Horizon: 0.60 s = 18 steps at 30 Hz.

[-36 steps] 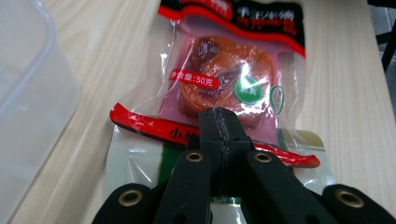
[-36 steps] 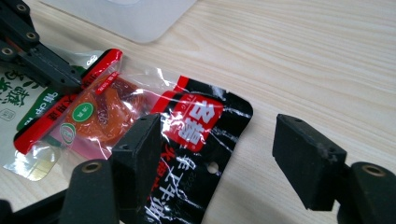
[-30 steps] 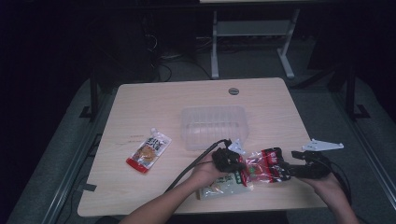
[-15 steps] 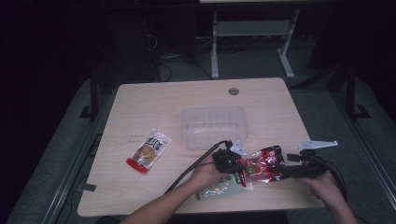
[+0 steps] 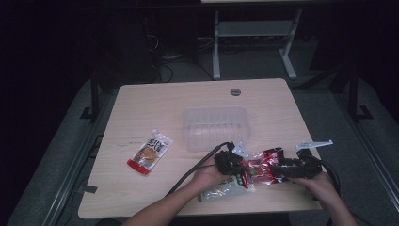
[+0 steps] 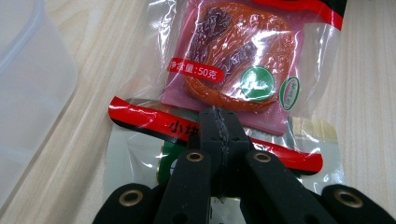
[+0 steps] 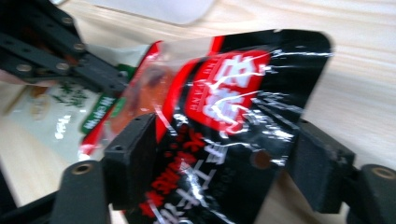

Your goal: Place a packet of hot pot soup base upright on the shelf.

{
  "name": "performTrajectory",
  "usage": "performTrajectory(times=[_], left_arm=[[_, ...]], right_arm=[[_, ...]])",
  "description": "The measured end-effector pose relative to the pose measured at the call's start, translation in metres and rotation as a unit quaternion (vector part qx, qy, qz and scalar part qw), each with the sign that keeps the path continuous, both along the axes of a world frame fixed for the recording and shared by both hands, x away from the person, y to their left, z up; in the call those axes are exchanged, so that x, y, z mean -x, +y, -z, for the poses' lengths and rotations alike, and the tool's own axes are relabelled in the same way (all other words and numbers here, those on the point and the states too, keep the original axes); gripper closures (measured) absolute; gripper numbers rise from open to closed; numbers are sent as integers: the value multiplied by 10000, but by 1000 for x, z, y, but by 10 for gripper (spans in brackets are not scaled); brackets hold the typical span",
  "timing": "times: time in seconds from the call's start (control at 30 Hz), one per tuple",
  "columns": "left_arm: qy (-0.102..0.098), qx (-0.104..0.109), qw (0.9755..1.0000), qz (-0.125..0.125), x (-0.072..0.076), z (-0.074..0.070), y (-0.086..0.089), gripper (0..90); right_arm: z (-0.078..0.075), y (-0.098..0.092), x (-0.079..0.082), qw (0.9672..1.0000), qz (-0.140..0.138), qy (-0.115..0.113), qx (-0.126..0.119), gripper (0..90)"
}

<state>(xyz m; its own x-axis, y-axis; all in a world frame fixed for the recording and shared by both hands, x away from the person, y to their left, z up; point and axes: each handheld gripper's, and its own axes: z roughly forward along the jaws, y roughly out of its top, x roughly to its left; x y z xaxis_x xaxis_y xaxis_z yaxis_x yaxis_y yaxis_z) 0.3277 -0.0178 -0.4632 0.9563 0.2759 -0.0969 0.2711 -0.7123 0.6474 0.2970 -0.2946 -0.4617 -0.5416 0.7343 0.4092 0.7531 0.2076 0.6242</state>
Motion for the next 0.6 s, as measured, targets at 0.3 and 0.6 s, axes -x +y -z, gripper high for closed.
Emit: performTrajectory(times=[0.3, 0.6], left_arm=[[-9, -6, 10000, -31, 1, 0, 0, 900], [-32, -9, 10000, -72, 2, 0, 0, 900]], right_arm=[[-9, -1, 7, 9994, -91, -330, 71, 520], [-13, -3, 9, 9993, -218, -292, -36, 685]])
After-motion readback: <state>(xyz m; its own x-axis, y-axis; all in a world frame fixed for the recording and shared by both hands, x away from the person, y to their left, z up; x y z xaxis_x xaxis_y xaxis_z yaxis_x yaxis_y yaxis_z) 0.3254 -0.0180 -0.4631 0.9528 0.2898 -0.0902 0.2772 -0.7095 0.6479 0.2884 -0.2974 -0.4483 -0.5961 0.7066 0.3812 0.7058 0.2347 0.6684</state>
